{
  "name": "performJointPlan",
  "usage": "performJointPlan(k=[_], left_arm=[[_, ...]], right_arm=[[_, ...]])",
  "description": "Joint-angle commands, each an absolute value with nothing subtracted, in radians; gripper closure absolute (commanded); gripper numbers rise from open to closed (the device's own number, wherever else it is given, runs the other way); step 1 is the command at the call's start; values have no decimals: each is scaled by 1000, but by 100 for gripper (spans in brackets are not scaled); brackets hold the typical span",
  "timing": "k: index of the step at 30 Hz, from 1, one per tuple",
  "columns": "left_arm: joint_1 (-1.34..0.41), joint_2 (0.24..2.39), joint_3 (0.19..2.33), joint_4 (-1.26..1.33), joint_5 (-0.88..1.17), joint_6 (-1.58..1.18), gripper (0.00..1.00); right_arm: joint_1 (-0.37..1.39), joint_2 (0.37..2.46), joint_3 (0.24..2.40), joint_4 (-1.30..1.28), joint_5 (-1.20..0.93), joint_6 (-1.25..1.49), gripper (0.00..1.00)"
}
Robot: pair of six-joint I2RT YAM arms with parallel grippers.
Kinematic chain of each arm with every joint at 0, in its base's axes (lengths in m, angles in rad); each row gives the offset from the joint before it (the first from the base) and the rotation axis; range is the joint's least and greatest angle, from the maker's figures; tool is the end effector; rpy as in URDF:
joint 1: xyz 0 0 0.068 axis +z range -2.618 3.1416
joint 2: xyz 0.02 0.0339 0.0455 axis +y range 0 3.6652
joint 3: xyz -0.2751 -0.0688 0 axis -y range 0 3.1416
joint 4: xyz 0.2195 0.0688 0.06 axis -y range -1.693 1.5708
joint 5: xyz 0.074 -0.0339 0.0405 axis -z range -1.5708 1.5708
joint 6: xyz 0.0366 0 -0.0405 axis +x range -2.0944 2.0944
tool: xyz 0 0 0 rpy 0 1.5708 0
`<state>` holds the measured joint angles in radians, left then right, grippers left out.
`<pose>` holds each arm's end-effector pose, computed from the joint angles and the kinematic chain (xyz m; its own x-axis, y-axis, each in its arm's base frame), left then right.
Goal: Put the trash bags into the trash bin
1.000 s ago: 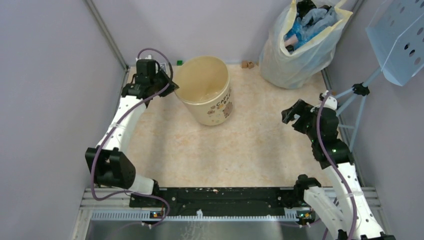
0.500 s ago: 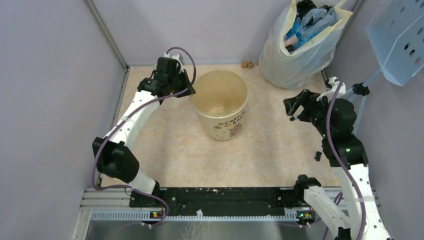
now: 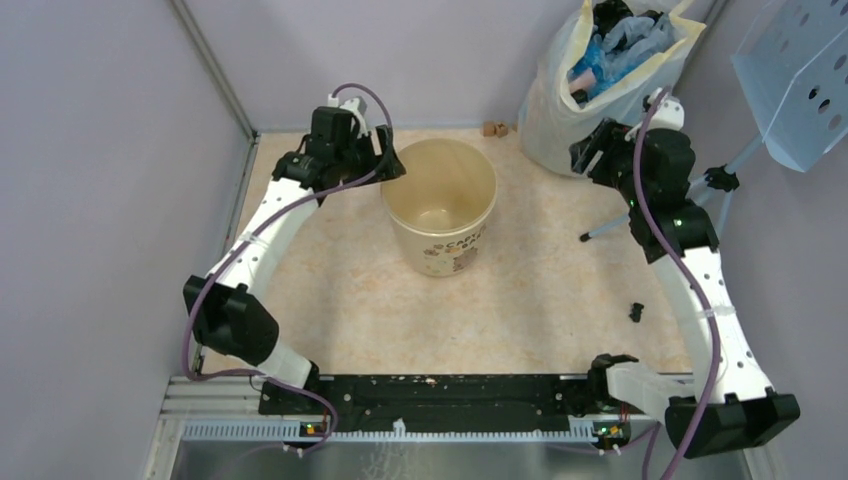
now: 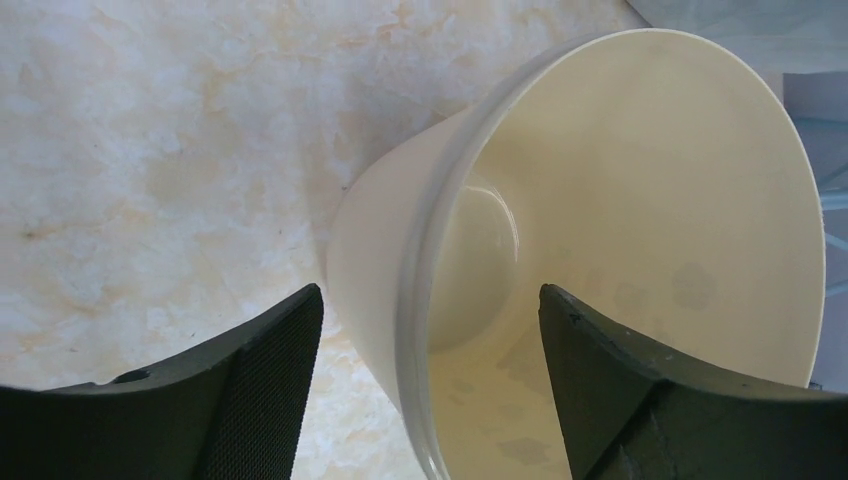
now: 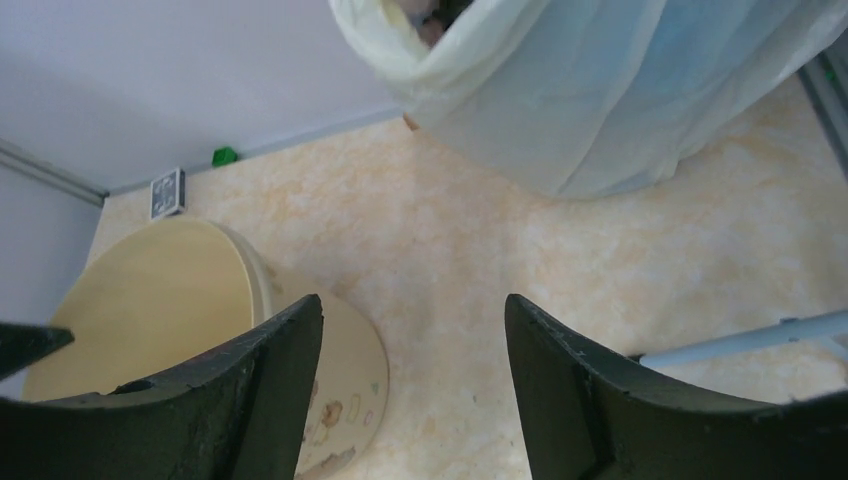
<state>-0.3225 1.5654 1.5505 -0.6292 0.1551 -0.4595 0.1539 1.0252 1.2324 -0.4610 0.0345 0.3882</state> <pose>0.3083 -0.1090 0.3792 -0.7013 -0.2276 -0.6756 0.1331 0.8892 -0.4378 0.1847 0.0274 0.4248 -0.2752 0.3401 -0.8992 -0.0173 0.9334 0.3584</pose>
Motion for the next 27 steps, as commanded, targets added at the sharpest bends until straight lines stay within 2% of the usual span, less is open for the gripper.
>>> performJointPlan(k=[1, 7, 9, 18, 22, 27], left_arm=[[-322, 1425, 1540, -594, 149, -414, 15], [-322, 1208, 1293, -479, 244, -394, 5], [-322, 1150, 1232, -447, 272, -385, 4], [-322, 1023, 1093, -431, 335, -322, 4], [-322, 996, 1063, -443, 324, -282, 4], [-322, 968, 1057, -456, 312, -266, 4]], right_arm=[[150, 1119, 1386, -382, 186, 403, 37], [146, 1286, 1576, -374, 318, 394, 47], [138, 1367, 1662, -400, 315, 407, 48], [133, 1641, 2011, -521, 310, 515, 45], [134, 1786, 2214, -676, 308, 590, 40], [135, 1816, 2212, -717, 379, 650, 40]])
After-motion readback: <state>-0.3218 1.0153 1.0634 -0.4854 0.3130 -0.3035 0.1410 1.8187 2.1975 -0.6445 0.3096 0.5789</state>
